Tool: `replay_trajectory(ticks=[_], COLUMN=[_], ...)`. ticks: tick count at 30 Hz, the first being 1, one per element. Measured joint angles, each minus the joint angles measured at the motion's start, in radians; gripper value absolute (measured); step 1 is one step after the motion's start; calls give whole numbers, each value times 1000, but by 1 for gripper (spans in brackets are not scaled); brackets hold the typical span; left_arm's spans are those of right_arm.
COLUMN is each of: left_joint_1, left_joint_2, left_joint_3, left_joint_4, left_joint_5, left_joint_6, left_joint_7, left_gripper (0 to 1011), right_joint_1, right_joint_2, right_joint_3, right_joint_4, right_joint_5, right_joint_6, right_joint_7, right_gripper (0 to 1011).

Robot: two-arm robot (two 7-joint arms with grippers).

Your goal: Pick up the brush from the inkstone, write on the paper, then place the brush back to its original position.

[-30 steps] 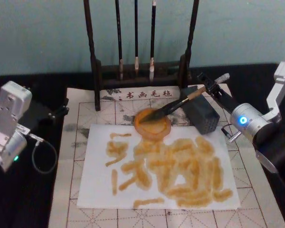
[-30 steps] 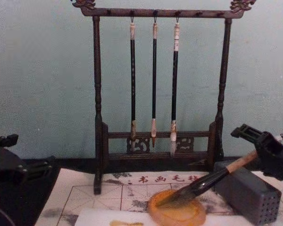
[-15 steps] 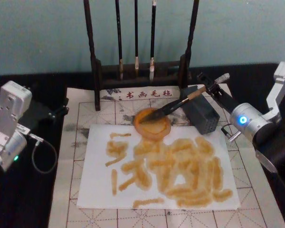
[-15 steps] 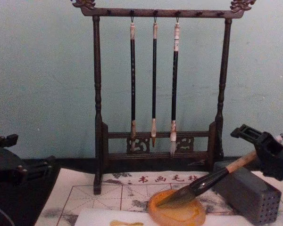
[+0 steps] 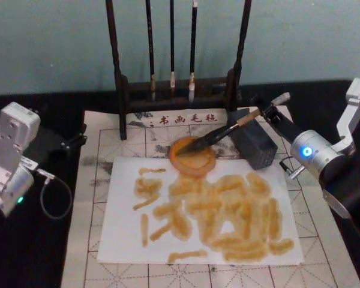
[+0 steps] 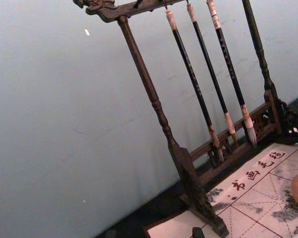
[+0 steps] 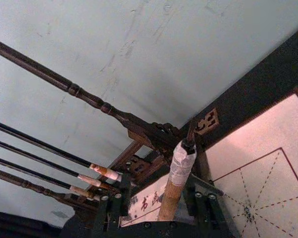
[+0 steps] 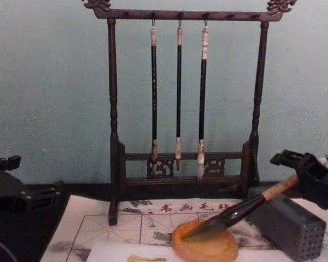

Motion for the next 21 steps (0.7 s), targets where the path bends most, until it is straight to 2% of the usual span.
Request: replay_trajectory(ticks=[2,4,5,10,11,12,14,17,21], left_joint_1=[0,0,0,0,0,0,0,0,0], left_joint_2=[0,0,0,0,0,0,0,0,0], left_joint_3=[0,0,0,0,0,0,0,0,0], left_joint_4=[0,0,0,0,0,0,0,0,0], left_joint_5=[0,0,0,0,0,0,0,0,0], left_joint_6=[0,0,0,0,0,0,0,0,0], left_joint_7=[0,0,0,0,0,0,0,0,0], left_gripper=[1001,1001,1001,1001,1001,1001,1001,1001,1001], right_joint_1=[0,0,-1,-1,-1,-1,-1,-1,-1], right_joint_2=[0,0,0,0,0,0,0,0,0], right_joint_3=[0,0,0,0,0,0,0,0,0], right_joint_4=[0,0,-1,-1,-1,-1,-1,-1,-1], right_joint_5=[0,0,0,-1,-1,-1,-1,-1,-1], right_joint_6=[0,0,0,0,0,0,0,0,0], right_joint_7=[0,0,0,0,0,0,0,0,0], right_gripper=[650,548,548,371,371,302,231,185,185])
